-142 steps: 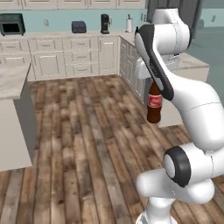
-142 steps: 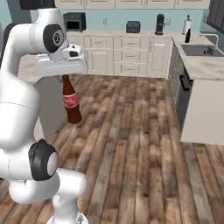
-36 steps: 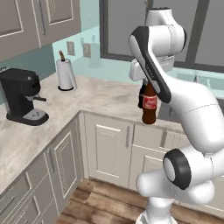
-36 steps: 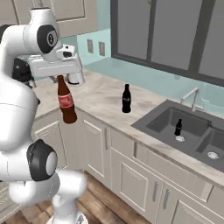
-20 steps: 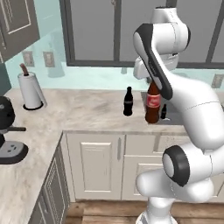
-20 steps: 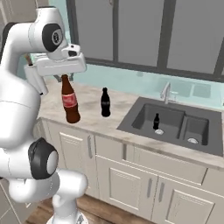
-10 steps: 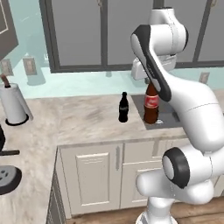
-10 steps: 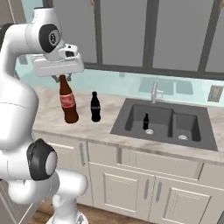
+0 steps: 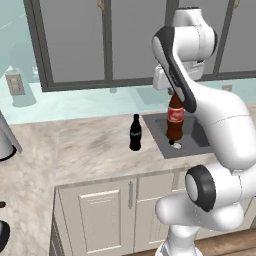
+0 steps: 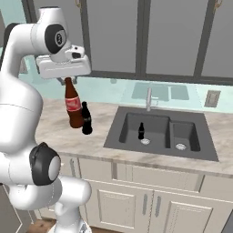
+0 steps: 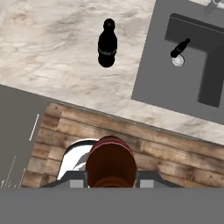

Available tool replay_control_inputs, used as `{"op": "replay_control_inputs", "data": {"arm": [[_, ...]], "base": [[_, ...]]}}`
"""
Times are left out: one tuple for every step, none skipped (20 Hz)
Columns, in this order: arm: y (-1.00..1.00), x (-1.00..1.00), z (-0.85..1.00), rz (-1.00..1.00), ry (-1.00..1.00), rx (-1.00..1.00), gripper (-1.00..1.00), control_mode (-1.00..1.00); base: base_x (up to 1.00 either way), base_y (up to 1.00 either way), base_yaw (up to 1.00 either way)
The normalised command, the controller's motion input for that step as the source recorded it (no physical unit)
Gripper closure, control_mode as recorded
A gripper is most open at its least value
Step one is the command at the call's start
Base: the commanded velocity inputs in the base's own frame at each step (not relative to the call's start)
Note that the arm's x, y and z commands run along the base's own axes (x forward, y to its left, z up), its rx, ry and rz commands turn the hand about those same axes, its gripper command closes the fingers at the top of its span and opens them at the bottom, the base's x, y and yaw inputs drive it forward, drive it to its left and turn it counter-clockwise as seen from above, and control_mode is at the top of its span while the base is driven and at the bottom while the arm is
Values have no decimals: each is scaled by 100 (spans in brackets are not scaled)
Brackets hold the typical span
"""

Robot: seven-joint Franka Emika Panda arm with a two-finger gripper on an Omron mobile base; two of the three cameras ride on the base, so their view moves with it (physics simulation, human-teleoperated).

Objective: Place the large bottle from the dining counter next to the other large bottle outside the sink, and place the small bottle from the dining counter next to the other small bottle inside the sink.

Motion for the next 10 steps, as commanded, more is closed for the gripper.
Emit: {"op": "replay_control_inputs", "data": {"arm": [[0,0,0,0,0,0,100,100],[0,0,0,0,0,0,100,100],[0,0,0,0,0,0,100,100],[0,0,0,0,0,0,100,100],[0,0,0,0,0,0,100,100],[0,0,0,0,0,0,100,100],[0,0,0,0,0,0,100,100],[0,0,0,0,0,0,100,100],[0,0,0,0,0,0,100,100],[0,0,0,0,0,0,100,100]], "base": [[0,0,0],[0,0,0],[0,0,0],[0,0,0],[0,0,0],[0,0,0],[0,0,0],[0,0,0],[0,0,0],[0,0,0]]}}
